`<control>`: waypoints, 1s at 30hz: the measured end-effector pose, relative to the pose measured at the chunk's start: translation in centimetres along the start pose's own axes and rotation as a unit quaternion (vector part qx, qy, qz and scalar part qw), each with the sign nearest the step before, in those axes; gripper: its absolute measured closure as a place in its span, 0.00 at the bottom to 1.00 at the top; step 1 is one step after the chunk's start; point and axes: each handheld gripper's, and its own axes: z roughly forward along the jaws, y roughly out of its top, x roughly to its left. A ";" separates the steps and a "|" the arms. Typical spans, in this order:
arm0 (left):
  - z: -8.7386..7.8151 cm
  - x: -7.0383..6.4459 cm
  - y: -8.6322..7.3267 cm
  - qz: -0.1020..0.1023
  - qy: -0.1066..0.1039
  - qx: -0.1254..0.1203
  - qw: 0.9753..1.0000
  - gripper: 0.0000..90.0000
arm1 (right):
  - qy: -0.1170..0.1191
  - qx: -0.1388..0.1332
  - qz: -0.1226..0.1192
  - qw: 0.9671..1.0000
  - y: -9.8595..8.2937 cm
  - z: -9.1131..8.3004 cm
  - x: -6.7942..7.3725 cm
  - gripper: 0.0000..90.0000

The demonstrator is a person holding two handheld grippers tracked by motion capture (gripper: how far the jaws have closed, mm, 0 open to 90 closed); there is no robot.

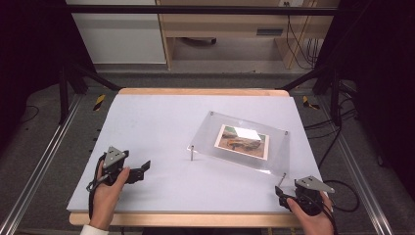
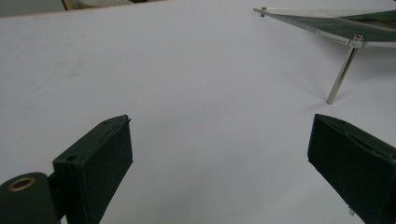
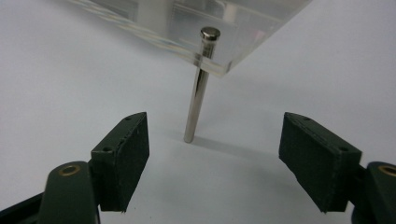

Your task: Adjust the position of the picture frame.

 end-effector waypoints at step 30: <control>1.1 -4.3 0.7 0.057 -0.043 0.008 0.997 0.06 | 0.012 -0.024 0.021 0.999 0.1 0.1 -0.6 0.50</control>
